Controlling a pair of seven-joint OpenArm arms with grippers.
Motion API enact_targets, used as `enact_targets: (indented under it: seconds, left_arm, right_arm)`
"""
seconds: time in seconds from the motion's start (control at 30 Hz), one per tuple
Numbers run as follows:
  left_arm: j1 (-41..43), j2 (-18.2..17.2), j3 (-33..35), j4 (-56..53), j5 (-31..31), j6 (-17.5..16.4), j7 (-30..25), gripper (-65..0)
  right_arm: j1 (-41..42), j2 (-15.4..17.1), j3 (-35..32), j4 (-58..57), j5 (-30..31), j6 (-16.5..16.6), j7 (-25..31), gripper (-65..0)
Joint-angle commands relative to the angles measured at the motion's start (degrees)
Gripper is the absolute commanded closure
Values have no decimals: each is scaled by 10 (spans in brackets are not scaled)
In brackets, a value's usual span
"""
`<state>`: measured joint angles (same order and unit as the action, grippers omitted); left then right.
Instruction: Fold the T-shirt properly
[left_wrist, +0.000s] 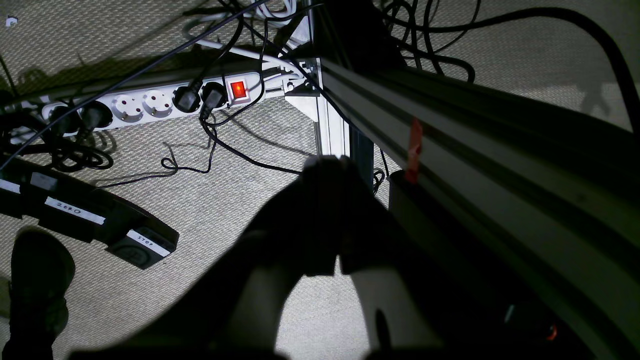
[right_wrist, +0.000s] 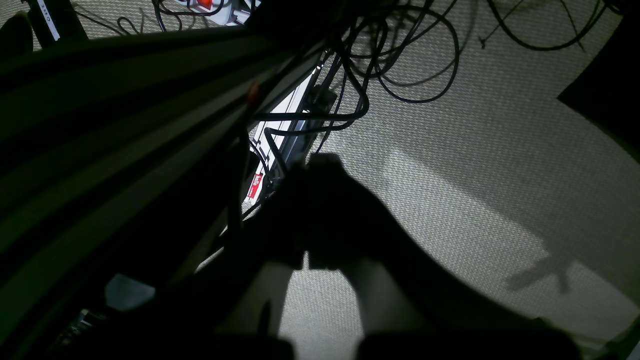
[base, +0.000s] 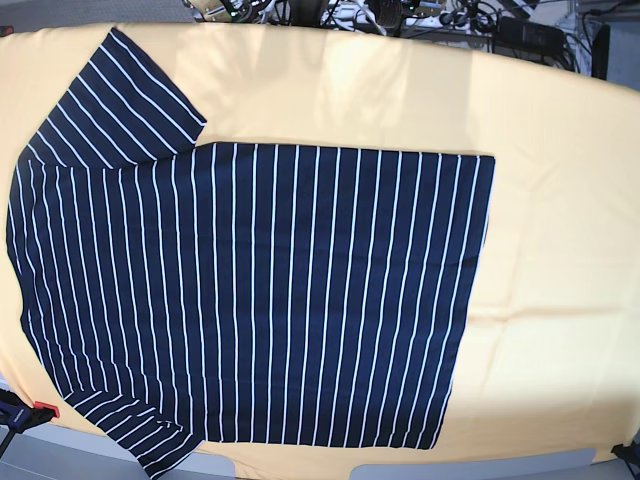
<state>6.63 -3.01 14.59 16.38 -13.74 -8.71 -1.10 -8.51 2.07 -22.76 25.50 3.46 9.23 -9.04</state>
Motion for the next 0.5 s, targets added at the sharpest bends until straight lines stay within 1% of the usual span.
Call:
enact_targets:
  seconds: [0.0,0.27,0.37,0.47]
  left_arm:
    - [0,2,-1,3,-2,-7,-6,0]
    - [0,2,-1,3,-2,-7,-6,0]
    - [0,2,-1,3,-2,-7,-6,0]
    - [0,2,-1,3,-3,-7,-6,0]
  right_arm:
    - [1,-5,-1,6,7,9,5,0]
    - [1,-5,-1,7,7,12,5,0]
    - [1,-4,-1,6,7,36,5,0]
    - [1,-5,-1,7,7,53,5,0]
